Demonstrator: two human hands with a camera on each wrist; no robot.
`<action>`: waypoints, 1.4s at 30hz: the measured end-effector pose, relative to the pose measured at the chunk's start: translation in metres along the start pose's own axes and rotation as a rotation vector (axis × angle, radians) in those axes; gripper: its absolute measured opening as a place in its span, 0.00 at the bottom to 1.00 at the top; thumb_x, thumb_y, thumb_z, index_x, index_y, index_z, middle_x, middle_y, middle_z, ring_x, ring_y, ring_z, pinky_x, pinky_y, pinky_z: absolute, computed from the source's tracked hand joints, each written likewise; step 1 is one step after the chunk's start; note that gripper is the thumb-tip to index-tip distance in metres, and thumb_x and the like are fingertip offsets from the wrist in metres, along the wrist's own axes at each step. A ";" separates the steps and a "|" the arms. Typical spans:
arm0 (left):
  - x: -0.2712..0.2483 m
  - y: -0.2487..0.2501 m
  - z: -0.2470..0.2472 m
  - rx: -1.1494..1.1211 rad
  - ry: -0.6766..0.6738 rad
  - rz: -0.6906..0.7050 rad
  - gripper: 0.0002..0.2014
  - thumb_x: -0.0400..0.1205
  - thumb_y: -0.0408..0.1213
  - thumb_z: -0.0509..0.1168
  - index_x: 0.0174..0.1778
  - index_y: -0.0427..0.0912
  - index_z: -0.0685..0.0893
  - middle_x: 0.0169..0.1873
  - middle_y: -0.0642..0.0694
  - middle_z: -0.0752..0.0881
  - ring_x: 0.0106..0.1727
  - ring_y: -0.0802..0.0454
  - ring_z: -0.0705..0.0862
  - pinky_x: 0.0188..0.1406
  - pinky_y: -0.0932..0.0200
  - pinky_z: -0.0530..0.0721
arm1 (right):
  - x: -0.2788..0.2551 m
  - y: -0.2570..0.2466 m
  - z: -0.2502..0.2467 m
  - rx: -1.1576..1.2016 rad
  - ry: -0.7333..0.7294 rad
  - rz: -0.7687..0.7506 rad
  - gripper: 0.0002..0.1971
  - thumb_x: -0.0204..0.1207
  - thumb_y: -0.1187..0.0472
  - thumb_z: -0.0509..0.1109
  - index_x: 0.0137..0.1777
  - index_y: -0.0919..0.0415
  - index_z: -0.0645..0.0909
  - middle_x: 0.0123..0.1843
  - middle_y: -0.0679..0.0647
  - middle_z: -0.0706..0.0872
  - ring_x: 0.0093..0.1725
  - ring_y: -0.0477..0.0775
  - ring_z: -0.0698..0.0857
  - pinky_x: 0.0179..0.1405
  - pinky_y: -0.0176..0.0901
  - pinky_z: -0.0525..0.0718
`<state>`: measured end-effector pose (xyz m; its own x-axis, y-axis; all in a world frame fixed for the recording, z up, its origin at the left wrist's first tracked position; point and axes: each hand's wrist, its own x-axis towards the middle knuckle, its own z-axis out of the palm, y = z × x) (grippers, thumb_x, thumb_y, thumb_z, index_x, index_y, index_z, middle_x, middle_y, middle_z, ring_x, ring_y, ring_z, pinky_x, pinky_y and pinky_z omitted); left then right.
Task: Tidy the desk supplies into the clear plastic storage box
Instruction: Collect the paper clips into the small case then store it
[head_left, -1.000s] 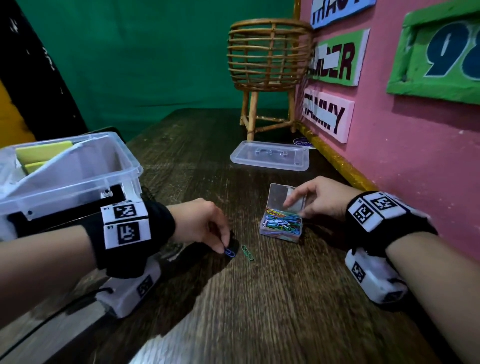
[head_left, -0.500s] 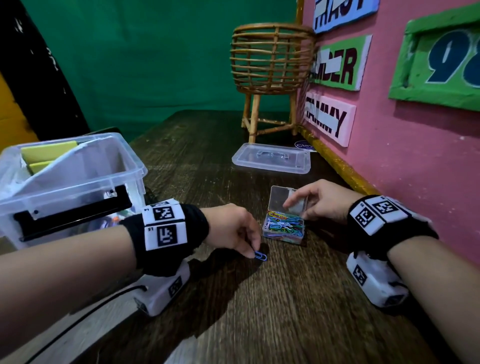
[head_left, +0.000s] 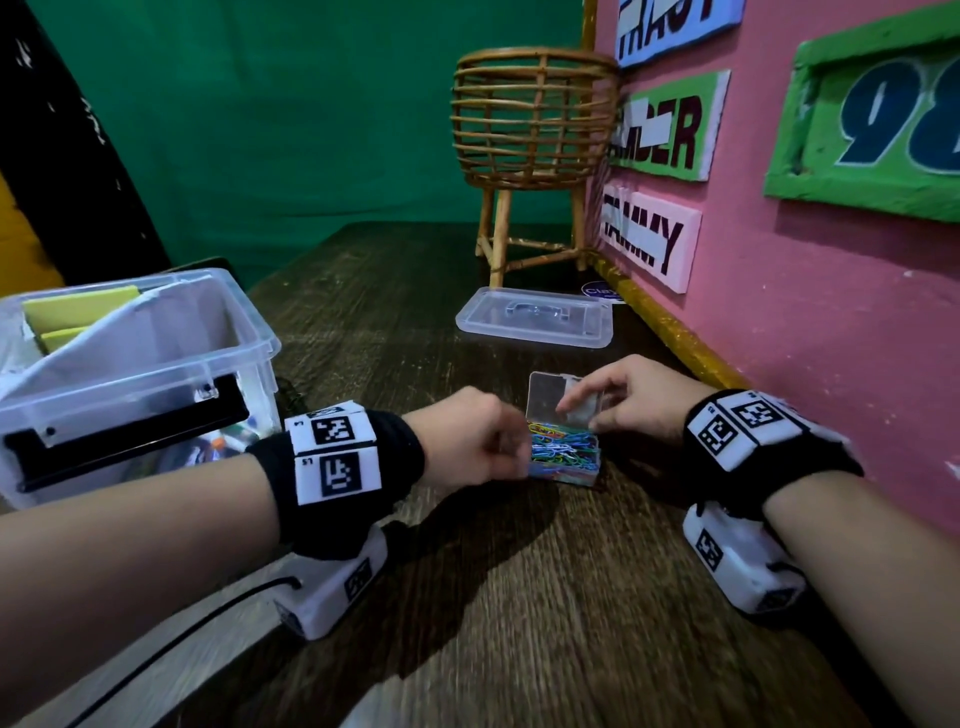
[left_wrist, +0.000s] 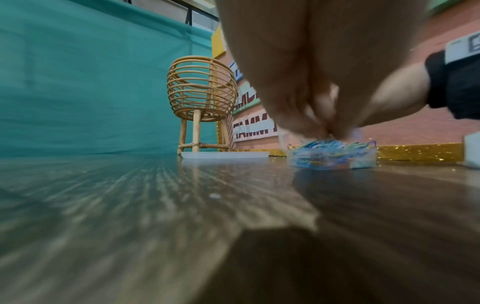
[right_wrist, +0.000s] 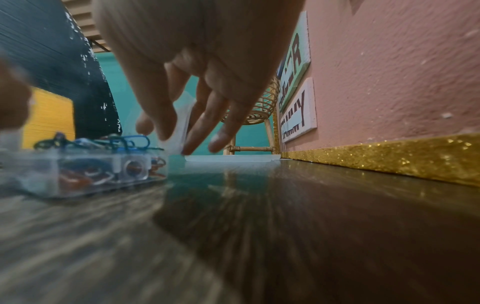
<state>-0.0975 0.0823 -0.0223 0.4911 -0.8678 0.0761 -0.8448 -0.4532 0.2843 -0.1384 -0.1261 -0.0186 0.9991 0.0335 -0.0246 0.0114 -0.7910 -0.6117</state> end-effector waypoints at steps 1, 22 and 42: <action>0.004 0.001 -0.002 -0.008 0.099 0.012 0.05 0.78 0.36 0.69 0.45 0.40 0.87 0.36 0.49 0.84 0.36 0.58 0.78 0.32 0.80 0.69 | 0.000 0.000 0.000 -0.005 0.043 -0.019 0.23 0.67 0.74 0.71 0.36 0.38 0.86 0.51 0.50 0.88 0.50 0.51 0.86 0.61 0.49 0.83; 0.027 0.004 -0.002 -0.038 0.013 -0.132 0.12 0.74 0.49 0.71 0.50 0.50 0.88 0.44 0.55 0.82 0.49 0.57 0.81 0.50 0.64 0.78 | -0.002 -0.006 0.005 0.009 -0.136 0.115 0.21 0.53 0.58 0.86 0.46 0.49 0.83 0.38 0.44 0.83 0.40 0.44 0.82 0.53 0.45 0.80; 0.003 0.021 -0.014 -0.844 0.207 -0.424 0.21 0.78 0.38 0.70 0.66 0.44 0.74 0.53 0.39 0.85 0.42 0.44 0.88 0.49 0.43 0.89 | -0.037 -0.049 0.013 -0.138 0.187 0.047 0.36 0.57 0.49 0.82 0.64 0.47 0.69 0.51 0.44 0.80 0.48 0.40 0.81 0.52 0.39 0.82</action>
<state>-0.1108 0.0733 -0.0028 0.8158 -0.5764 -0.0470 -0.1977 -0.3543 0.9140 -0.1767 -0.0803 0.0020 0.9885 -0.1095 0.1044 -0.0431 -0.8655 -0.4991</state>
